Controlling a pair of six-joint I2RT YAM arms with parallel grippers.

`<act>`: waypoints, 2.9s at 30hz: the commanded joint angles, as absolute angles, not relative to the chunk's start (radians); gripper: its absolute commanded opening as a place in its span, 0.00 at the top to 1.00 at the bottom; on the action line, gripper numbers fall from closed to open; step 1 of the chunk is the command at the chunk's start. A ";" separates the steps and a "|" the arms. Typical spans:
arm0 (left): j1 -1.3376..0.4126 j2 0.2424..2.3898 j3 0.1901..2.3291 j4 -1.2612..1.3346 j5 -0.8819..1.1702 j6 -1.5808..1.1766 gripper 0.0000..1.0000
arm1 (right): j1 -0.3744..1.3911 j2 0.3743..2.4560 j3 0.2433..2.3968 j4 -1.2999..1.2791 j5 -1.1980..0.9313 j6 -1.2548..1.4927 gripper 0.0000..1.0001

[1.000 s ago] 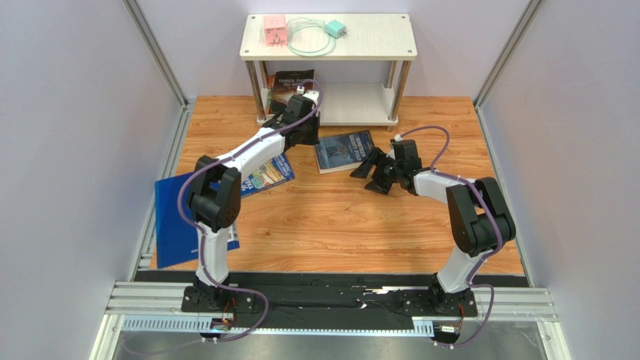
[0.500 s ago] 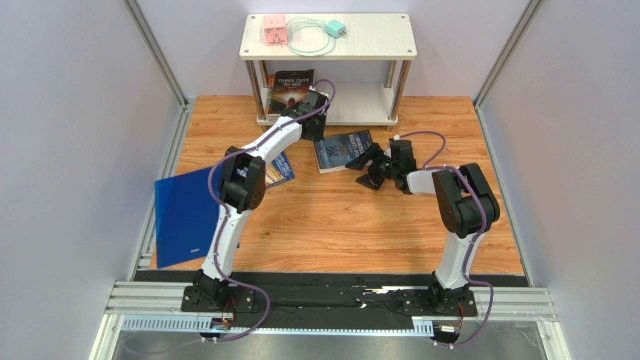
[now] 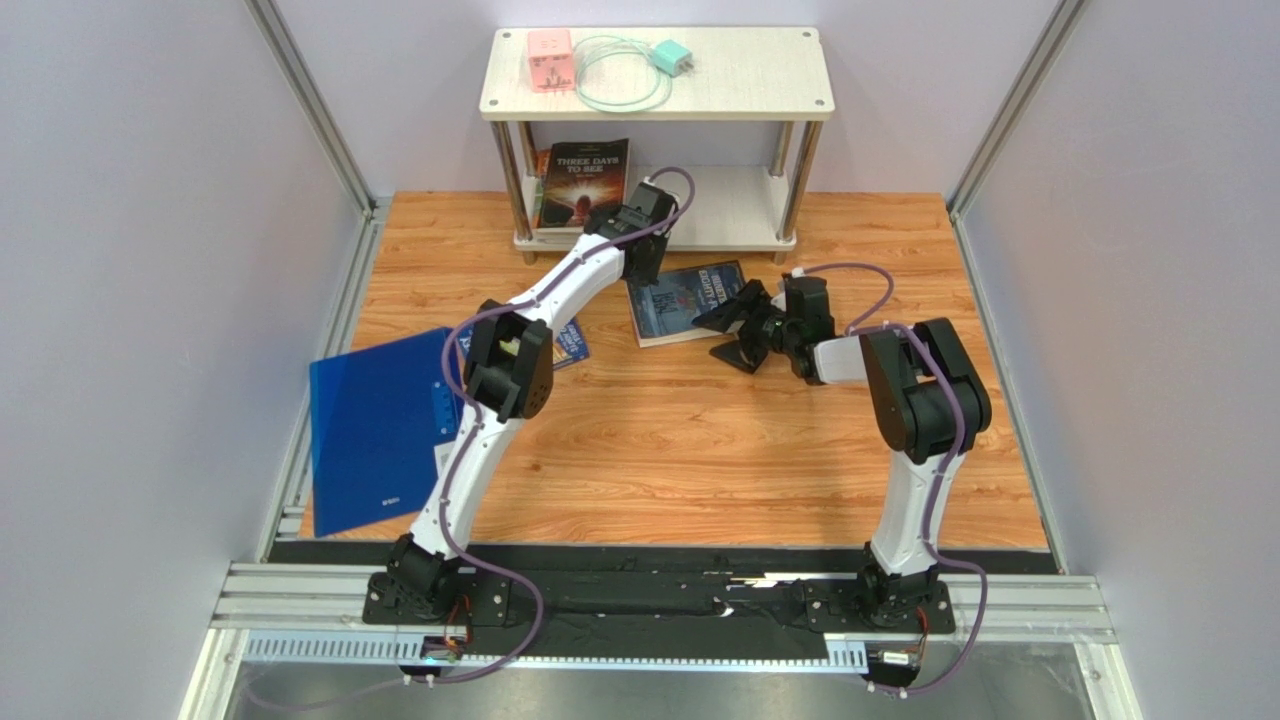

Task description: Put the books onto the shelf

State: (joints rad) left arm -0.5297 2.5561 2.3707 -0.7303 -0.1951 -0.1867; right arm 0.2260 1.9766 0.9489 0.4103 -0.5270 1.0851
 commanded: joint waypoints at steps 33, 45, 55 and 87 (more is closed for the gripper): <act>-0.727 2.602 2.361 -1.006 0.005 -0.115 1.00 | 0.117 2.037 1.005 0.449 -0.472 1.086 0.28; -0.727 2.602 2.362 -1.009 0.031 -0.115 1.00 | 0.161 2.069 1.098 0.488 -0.471 1.071 0.32; -0.733 2.595 2.362 -1.000 0.123 -0.117 1.00 | 0.210 2.178 1.235 0.470 -0.531 1.048 0.33; -0.621 1.999 1.532 -0.804 -0.083 -0.367 1.00 | 0.288 2.065 1.190 0.161 -0.563 0.779 0.36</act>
State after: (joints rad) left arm -0.6376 1.9774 1.5257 -0.8001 -0.0757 -0.3050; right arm 0.2623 2.1052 1.2160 0.2146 -0.5690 0.8433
